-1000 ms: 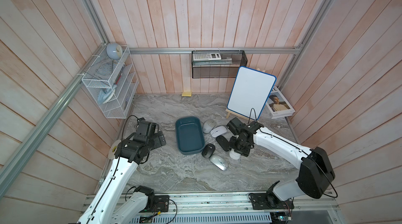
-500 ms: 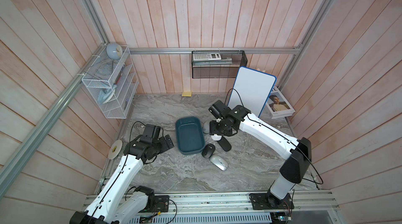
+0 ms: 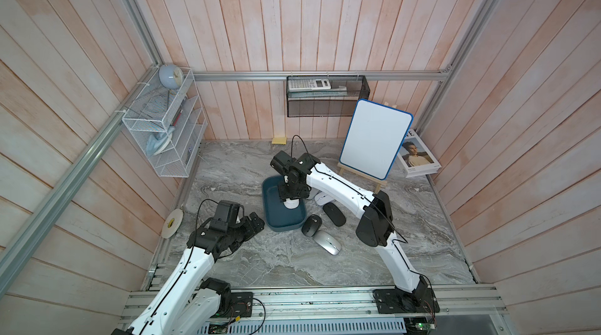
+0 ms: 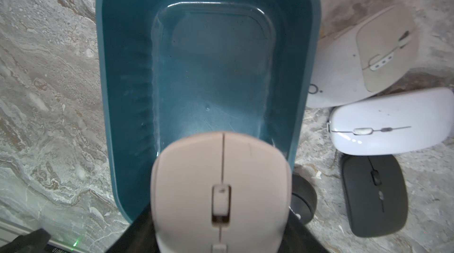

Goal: Put the mouse in the storage box
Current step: Place the mouse in the storage box.

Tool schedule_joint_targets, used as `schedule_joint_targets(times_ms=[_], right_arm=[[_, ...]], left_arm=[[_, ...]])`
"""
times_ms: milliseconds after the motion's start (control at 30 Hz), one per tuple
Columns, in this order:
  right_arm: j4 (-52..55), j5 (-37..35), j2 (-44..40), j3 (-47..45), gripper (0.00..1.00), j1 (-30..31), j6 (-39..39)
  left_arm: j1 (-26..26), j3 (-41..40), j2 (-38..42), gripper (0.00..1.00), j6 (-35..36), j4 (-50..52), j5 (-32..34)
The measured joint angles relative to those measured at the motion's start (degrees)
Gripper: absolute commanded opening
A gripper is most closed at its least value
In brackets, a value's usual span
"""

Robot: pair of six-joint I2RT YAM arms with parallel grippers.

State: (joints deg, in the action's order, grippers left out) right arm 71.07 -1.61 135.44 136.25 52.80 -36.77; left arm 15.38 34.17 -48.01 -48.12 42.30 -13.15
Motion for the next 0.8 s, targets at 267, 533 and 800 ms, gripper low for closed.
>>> schedule_joint_targets(times_ms=[267,533,800], right_arm=[[3.15,0.17,10.34,11.58,0.47,0.00,-0.28],[1.44,-3.15,13.53,12.02,0.48,-0.20,-0.72],[-2.62,-6.05,13.84,12.24,0.50,-1.81,-0.68]], left_arm=[[0.00,-1.40,0.94,0.98,-1.70,-1.33,-1.42],[0.00,-1.40,0.94,0.98,-1.68,-1.36,-1.42],[0.00,-1.40,0.94,0.98,-1.66,-1.36,-1.40]])
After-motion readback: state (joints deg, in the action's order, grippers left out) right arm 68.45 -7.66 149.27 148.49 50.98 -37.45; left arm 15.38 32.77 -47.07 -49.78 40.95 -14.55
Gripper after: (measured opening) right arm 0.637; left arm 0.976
